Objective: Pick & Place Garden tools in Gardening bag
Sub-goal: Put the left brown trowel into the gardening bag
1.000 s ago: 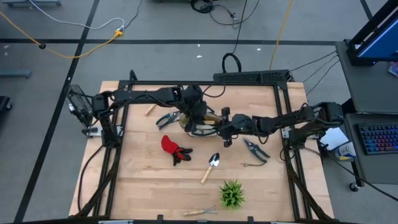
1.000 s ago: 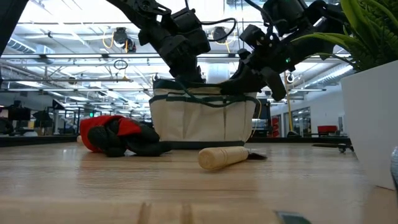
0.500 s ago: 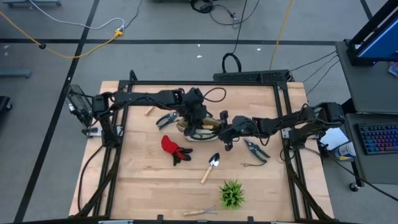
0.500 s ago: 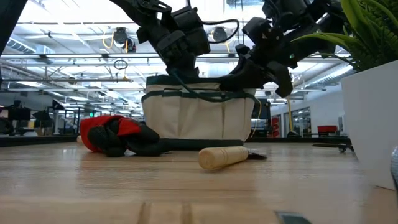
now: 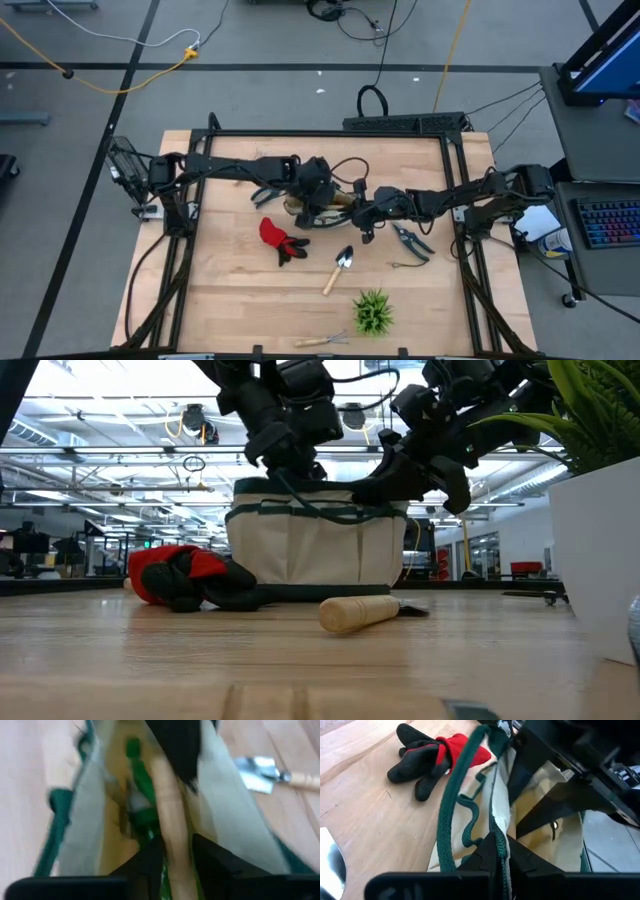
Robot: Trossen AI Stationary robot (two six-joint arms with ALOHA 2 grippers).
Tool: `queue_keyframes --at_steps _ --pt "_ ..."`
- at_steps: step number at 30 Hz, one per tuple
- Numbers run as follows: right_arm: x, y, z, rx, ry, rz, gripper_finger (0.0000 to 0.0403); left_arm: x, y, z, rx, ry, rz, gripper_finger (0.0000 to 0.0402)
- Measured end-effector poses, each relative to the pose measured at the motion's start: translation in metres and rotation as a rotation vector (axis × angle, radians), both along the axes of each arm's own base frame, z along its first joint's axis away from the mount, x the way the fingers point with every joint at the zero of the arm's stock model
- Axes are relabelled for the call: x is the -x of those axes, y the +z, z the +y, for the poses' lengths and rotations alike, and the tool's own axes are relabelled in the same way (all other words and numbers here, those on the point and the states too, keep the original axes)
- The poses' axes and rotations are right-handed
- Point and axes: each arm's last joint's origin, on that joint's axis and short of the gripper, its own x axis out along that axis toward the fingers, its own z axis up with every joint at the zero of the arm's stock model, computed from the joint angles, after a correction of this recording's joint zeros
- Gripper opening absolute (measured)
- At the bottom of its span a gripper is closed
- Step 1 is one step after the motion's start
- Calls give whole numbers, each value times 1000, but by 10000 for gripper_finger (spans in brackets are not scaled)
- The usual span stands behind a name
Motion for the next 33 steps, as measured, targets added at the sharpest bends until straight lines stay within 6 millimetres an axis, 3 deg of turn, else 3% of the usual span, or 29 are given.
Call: queue_keyframes --at_steps 8,12,23,33 --pt "0 -1 0 -2 2 10 4 -5 1 -12 -122 -44 -31 204" --pt "2 -3 0 -1 2 15 5 -2 11 -16 -169 -40 -50 227" --pt "4 -6 0 -3 4 21 6 18 57 -15 -290 14 -159 202" --pt "4 -7 0 -24 -3 22 6 22 54 -11 -260 60 -113 168"
